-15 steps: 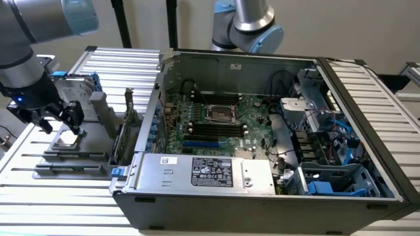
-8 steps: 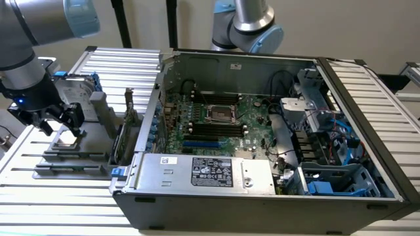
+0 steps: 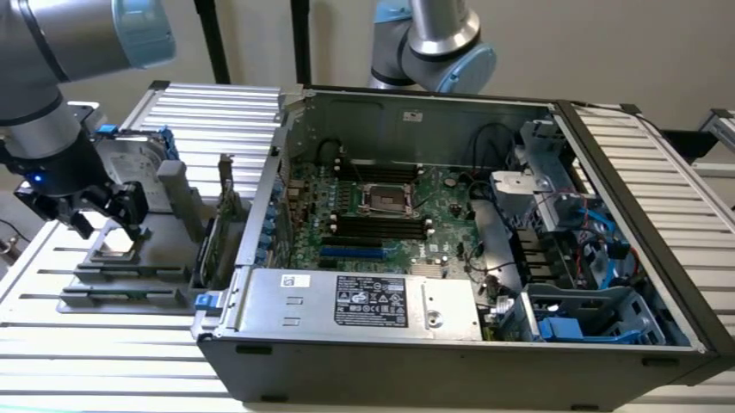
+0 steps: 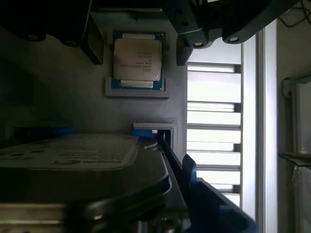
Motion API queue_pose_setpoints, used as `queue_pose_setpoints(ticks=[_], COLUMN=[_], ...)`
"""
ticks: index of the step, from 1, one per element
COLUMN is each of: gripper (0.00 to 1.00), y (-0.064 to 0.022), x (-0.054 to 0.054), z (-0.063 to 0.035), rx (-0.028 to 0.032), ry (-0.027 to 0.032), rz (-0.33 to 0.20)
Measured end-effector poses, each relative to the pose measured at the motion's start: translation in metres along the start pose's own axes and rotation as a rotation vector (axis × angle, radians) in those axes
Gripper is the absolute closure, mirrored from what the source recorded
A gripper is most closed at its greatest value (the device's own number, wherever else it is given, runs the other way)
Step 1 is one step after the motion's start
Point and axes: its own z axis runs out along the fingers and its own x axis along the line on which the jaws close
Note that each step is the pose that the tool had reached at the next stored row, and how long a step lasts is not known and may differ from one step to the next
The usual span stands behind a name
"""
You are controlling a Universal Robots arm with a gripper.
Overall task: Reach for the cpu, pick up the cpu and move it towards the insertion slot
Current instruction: 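Pick up the cpu and move it towards the insertion slot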
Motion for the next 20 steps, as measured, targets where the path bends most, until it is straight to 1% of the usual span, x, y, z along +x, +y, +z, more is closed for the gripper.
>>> queue_pose_setpoints(ticks=[7,20], gripper=[0.29,0.29], y=[-0.0001,-0.0003], x=[0.0,-0.0023], z=[0.0042,0.0076], rx=[0.0007,0.0008], ry=[0.0001,0.0001], rz=[0.0,0.0])
